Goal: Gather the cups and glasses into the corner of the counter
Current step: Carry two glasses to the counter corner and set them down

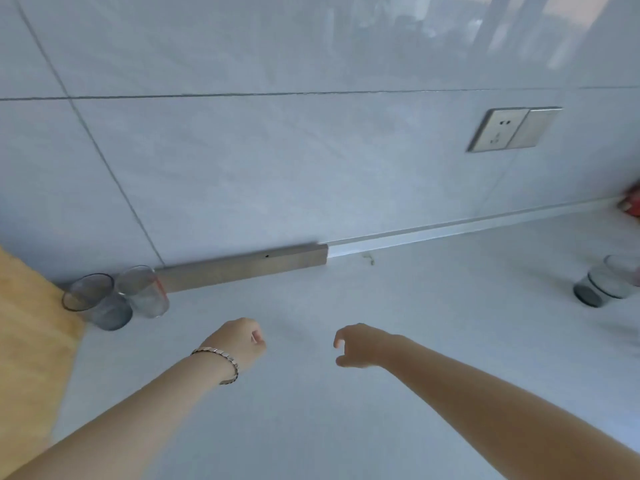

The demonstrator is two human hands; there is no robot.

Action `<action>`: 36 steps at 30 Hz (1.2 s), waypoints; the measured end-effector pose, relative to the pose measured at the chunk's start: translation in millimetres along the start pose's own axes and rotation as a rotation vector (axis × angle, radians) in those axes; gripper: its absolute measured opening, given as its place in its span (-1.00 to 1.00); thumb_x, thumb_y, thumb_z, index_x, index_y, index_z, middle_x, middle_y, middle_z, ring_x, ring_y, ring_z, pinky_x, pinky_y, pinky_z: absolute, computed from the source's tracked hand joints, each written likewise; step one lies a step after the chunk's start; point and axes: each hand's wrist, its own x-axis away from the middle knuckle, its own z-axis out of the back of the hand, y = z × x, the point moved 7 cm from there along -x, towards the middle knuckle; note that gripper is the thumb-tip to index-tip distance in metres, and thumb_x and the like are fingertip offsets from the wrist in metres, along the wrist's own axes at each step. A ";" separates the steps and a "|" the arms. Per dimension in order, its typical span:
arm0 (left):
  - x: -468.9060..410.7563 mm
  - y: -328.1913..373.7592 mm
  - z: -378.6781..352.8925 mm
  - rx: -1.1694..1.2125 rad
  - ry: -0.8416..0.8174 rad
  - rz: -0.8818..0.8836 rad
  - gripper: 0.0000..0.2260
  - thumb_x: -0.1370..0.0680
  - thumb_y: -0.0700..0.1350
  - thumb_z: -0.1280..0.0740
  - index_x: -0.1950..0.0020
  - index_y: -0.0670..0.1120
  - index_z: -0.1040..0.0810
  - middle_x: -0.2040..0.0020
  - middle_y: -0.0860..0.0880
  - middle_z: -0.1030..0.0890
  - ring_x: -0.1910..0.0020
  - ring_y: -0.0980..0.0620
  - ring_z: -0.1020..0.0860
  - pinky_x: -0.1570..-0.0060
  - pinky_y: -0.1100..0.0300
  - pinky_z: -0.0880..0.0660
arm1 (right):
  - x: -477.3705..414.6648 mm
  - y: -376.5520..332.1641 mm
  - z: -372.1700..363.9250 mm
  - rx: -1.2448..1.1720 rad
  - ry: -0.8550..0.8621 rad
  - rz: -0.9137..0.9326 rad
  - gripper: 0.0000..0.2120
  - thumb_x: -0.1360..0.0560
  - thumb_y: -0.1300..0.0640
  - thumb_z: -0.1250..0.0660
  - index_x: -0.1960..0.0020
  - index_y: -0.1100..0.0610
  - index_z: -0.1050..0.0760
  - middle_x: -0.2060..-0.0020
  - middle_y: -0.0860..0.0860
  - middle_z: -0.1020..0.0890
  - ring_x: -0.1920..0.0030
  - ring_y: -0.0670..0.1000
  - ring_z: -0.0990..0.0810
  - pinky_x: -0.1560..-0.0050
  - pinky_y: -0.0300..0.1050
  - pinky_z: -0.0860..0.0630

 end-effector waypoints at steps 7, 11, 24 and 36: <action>-27.7 177.5 -92.7 -0.127 -0.175 -0.132 -0.80 -0.51 -0.08 -0.21 0.30 0.12 -0.35 0.01 0.03 -0.54 -0.07 0.00 -0.57 -0.15 0.13 -0.50 | 50.3 194.2 18.8 -0.106 0.062 -0.136 -0.61 -0.52 0.05 -0.24 -0.33 0.07 -0.38 -0.29 0.03 -0.48 -0.32 0.05 -0.42 -0.26 -0.02 -0.38; -50.4 277.5 -139.6 -0.142 -0.203 -0.141 -0.88 -0.51 -0.09 -0.21 0.23 0.07 -0.41 -0.02 0.00 -0.57 -0.06 0.00 -0.57 -0.12 0.17 -0.50 | 77.3 318.2 35.0 -0.143 0.087 -0.175 -0.62 -0.53 0.05 -0.23 -0.33 0.06 -0.38 -0.26 0.02 -0.51 -0.30 0.04 -0.43 -0.22 -0.05 -0.38; -86.3 486.3 -231.1 -0.205 -0.267 -0.171 -0.74 -0.52 -0.11 -0.20 0.35 0.13 -0.33 0.10 0.07 -0.50 0.03 0.04 -0.55 -0.11 0.19 -0.49 | 169.7 644.2 93.6 -0.154 0.390 -0.552 -0.13 -0.31 -0.15 -0.45 -0.48 0.00 -0.10 -0.38 0.11 -0.25 -0.35 0.20 -0.33 -0.30 0.06 -0.35; -137.3 655.6 -234.7 -0.306 -0.021 -0.389 -0.22 -0.42 0.08 -0.38 -0.49 -0.06 -0.02 -0.48 -0.06 -0.16 -0.30 -0.10 -0.43 -0.12 0.04 -0.43 | 170.9 684.7 50.7 -0.507 0.536 -0.569 -0.17 -0.20 -0.12 -0.52 -0.37 -0.14 -0.20 -0.13 0.01 -0.42 0.03 0.09 -0.59 0.23 -0.15 -0.43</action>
